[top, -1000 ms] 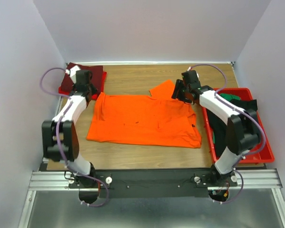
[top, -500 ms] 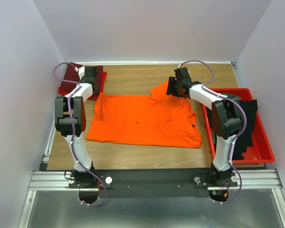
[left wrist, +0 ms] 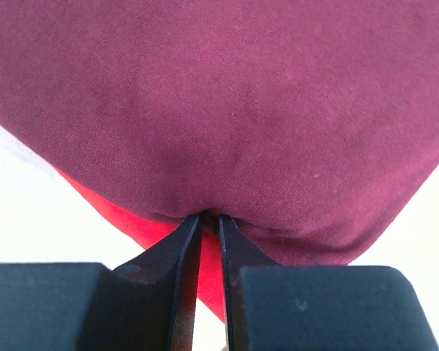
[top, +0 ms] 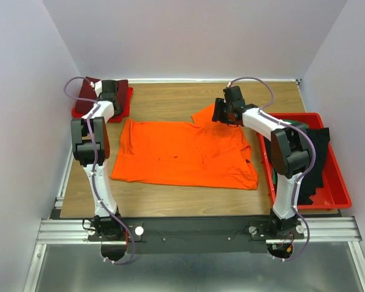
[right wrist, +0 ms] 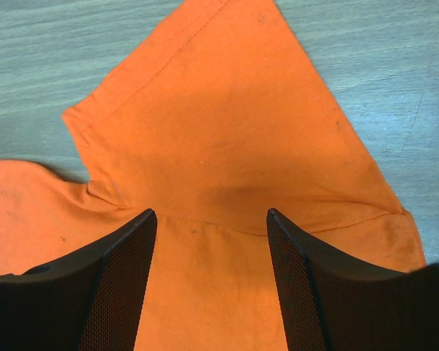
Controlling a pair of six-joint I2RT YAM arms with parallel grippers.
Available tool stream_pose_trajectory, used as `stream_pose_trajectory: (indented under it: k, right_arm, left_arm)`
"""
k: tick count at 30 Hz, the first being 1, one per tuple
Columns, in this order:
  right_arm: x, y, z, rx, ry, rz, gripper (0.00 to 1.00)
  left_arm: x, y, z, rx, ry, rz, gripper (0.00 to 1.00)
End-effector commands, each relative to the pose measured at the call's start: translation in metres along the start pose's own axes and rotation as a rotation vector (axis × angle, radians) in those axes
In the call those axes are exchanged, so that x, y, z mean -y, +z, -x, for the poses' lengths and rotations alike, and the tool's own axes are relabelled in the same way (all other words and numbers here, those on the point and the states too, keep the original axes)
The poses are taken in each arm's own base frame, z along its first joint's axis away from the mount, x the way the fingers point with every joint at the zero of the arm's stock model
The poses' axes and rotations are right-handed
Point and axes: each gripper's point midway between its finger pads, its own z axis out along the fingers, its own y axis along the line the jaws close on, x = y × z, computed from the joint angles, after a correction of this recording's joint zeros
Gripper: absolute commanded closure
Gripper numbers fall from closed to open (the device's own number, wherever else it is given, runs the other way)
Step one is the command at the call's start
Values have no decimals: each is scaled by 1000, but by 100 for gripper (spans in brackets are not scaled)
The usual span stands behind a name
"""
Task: Fold and stack the t-shirts
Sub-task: Fold the tshirt
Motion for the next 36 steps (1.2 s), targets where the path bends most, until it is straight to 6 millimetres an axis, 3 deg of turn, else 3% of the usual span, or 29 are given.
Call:
stream_pose_trajectory:
  k: [1, 5, 9, 12, 15, 18, 19, 22, 29, 36]
  right_arm:
    - [-3, 3, 7, 15, -18, 17, 31]
    - [-3, 1, 8, 17, -21, 18, 31]
    - [-4, 0, 9, 20, -24, 24, 31]
    - [-6, -2, 13, 29, -28, 30, 31]
    - [-7, -4, 17, 38, -31, 33, 31]
    - [-7, -5, 18, 40, -32, 31, 31]
    - [-7, -5, 17, 38, -31, 33, 31]
    - [-9, -8, 18, 41, -29, 41, 31]
    - [-10, -13, 20, 49, -25, 47, 31]
    - [-10, -17, 22, 55, -25, 52, 31]
  left_arm:
    - [-2, 17, -6, -47, 10, -21, 74]
    - [4, 20, 1, -49, 6, -55, 71]
    - [13, 9, 11, -32, 17, -119, 64]
    - [27, -26, 41, 49, 9, -219, 58]
    - [34, -57, 56, 110, 0, -278, 56]
    - [29, -70, 45, 117, -9, -235, 57]
    - [33, -83, 47, 141, -12, -227, 57]
    - [13, -84, 27, 129, -46, -80, 61]
    - [20, -67, -18, 6, -107, 15, 67]
    - [34, -53, -26, -37, -144, 14, 67]
